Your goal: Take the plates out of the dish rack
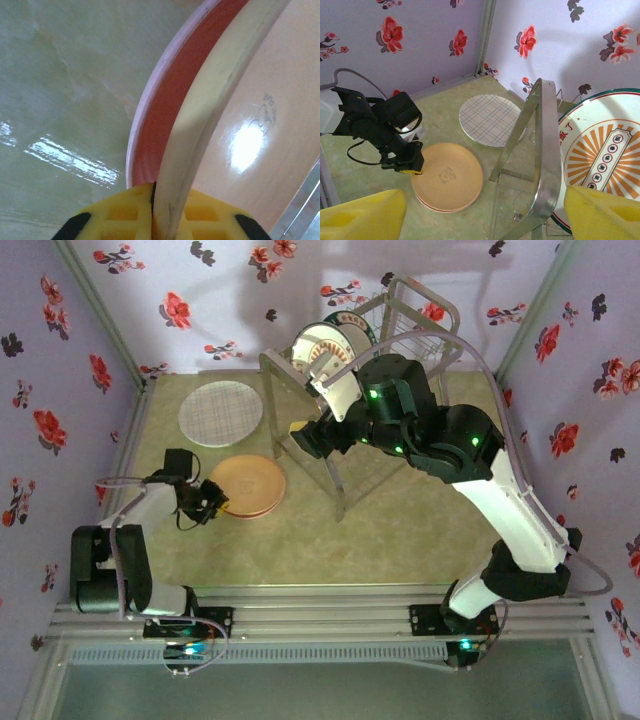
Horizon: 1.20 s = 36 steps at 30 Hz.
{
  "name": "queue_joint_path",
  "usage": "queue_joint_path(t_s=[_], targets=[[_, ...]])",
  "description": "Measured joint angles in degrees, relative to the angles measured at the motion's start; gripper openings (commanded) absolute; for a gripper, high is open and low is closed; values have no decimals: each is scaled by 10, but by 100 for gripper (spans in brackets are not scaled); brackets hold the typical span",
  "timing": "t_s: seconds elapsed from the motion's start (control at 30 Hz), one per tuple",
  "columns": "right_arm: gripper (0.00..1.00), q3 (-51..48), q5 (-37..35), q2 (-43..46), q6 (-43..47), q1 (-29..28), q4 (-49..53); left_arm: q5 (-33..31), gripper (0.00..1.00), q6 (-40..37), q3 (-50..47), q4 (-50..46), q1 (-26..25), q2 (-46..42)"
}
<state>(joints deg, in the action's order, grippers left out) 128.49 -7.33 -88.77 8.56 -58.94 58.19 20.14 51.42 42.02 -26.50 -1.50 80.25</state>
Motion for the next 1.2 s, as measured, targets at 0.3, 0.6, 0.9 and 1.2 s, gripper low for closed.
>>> queue_joint_path(t_s=[0.3, 0.6, 0.9, 1.2], targets=[[83, 0, 0, -2, 0, 0, 0, 6, 36, -11, 2, -1, 0, 0], [83, 0, 0, -2, 0, 0, 0, -1, 38, -23, 7, -44, -1, -30], [83, 0, 0, -3, 0, 0, 0, -14, 28, -27, 8, -71, -1, -59], [83, 0, -56, -2, 23, 0, -34, -22, 41, -25, 56, -102, -1, -85]])
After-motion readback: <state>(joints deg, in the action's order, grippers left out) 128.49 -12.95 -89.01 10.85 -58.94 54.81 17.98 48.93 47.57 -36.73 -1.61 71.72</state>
